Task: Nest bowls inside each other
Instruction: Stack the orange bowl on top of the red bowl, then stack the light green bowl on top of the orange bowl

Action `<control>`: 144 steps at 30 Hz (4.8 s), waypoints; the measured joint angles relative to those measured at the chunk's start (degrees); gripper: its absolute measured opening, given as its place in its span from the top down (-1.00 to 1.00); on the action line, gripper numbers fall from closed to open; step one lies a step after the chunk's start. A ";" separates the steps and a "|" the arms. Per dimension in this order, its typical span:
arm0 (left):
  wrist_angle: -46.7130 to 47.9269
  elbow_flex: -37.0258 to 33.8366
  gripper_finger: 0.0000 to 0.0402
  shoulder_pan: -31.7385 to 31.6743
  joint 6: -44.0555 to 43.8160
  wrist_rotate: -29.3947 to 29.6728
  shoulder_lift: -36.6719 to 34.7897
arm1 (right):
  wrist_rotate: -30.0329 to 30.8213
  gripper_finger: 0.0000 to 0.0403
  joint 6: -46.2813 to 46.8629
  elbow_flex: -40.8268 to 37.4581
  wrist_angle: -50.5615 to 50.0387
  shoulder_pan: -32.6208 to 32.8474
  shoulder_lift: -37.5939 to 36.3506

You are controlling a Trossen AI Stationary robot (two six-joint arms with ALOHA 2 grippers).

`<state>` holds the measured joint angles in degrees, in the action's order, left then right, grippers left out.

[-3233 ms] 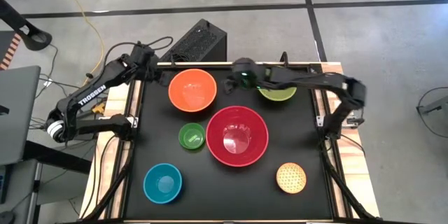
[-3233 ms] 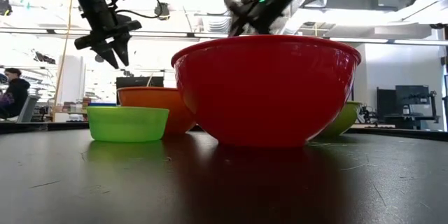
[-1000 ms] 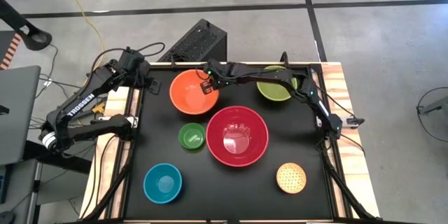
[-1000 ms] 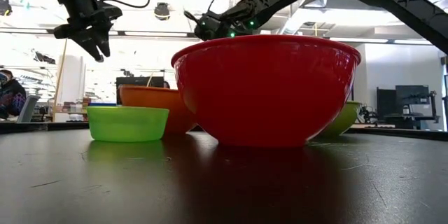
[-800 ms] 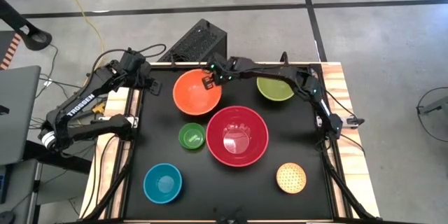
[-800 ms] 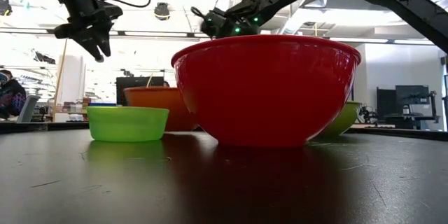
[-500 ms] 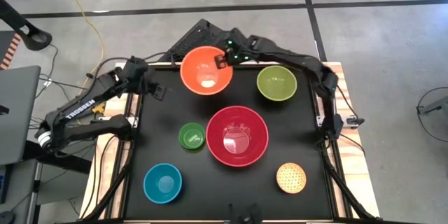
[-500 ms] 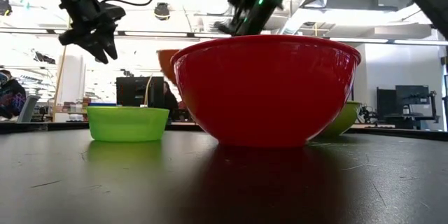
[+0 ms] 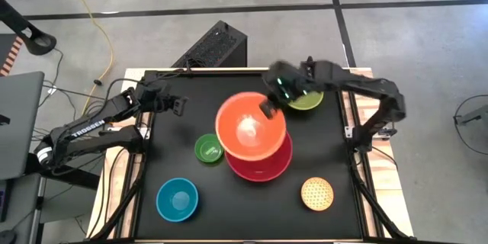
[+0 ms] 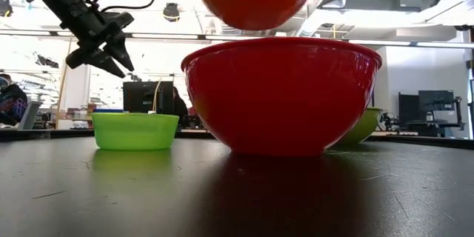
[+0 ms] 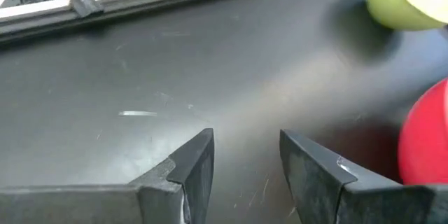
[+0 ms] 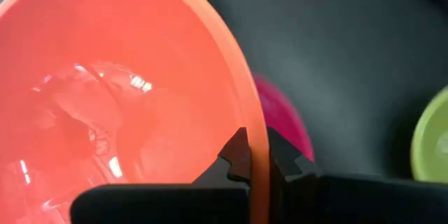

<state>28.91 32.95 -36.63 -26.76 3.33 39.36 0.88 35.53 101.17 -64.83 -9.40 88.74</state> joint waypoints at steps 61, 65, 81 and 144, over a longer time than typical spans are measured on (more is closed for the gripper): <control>-2.69 -0.22 0.25 0.27 -5.42 0.50 0.06 | 8.23 0.40 21.56 -44.33 32.07 8.62 -6.17; -2.69 -0.20 0.25 0.27 -5.42 0.50 0.06 | 7.16 0.22 21.15 -43.37 31.38 8.60 -7.67; -2.72 -0.18 0.25 0.27 -5.95 0.09 0.06 | 11.14 0.02 16.52 -36.85 13.48 -9.69 -17.55; -2.85 -0.18 0.25 0.29 -2.84 -1.23 0.08 | 5.98 0.93 2.01 -22.39 10.38 -17.41 -15.30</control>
<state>26.05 32.77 -36.34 -29.60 2.10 39.44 6.86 37.54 78.78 -54.45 -26.81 73.44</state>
